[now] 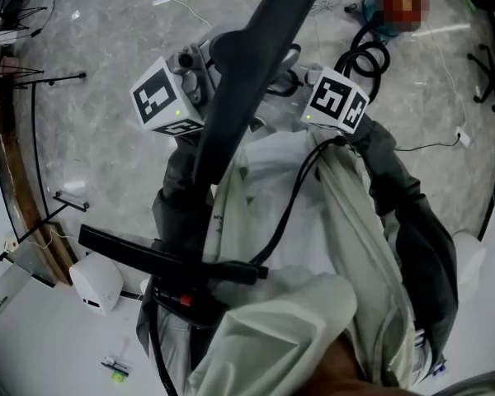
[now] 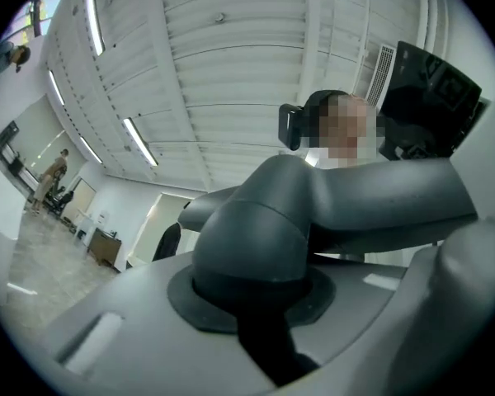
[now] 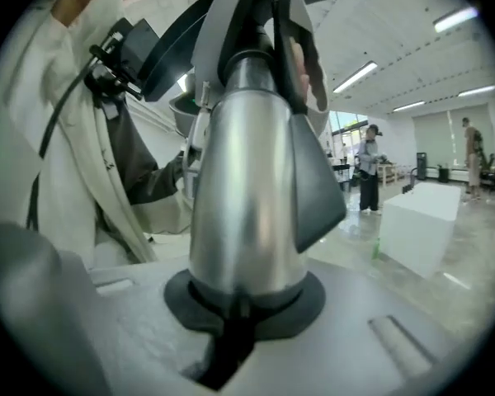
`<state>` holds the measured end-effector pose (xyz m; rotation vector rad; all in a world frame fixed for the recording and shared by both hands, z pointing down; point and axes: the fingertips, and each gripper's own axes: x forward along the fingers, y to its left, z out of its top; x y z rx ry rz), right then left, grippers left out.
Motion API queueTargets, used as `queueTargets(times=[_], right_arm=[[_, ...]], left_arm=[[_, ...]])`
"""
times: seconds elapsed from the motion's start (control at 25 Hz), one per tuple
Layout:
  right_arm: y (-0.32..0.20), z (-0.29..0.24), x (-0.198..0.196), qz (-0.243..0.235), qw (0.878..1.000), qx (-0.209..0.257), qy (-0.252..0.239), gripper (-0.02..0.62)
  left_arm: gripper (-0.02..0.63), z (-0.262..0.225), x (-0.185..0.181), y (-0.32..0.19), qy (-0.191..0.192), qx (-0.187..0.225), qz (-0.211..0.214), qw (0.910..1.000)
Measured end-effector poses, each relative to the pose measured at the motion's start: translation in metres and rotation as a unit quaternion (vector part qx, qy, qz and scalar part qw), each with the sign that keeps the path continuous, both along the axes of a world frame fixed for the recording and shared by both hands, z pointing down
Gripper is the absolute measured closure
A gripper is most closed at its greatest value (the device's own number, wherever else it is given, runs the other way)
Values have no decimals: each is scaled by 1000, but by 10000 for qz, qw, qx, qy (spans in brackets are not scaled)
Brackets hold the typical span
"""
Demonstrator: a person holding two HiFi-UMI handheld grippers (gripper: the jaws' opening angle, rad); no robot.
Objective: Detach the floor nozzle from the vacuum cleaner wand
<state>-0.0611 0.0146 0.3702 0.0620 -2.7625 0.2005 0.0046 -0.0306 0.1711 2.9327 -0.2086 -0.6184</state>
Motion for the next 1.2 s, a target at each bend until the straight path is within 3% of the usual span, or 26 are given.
queueTargets(times=[0.12,0.24,0.36,0.52,0.64,0.76,0.84,0.92,1.0,1.2], right_arm=[[22,-1,8,-868,9955,-355,-150,557],[41,-7,12,-1662,9822,-811,-312,557],[44,-8,13,-1850,9758,-1110,-347,558],[24,0,9,-929,9923,-797,-211,558],[1,5,7,353,9989,-293,-27,558],[-24,7,12,1700,9850,243,194,558],[-30,7,13,2040,9776,455,232,558],[-28,6,12,1897,9804,512,172,558],[-19,4,9,1456,9880,512,66,558],[17,-4,10,-195,9995,61,-249,557]], left_arm=[[532,-4,9,19,-14,223,560,9982],[532,-2,9,30,105,243,1101,9936],[534,0,7,24,251,137,1159,9929],[535,3,13,5,90,-153,587,9981],[535,7,15,-8,-176,-403,60,9990],[534,12,16,-19,-405,-612,-526,9959],[533,12,16,-20,-477,-574,-693,9948],[534,11,16,-16,-487,-471,-650,9956],[534,6,17,-4,-390,-229,-369,9983],[532,-1,19,27,-214,294,519,9980]])
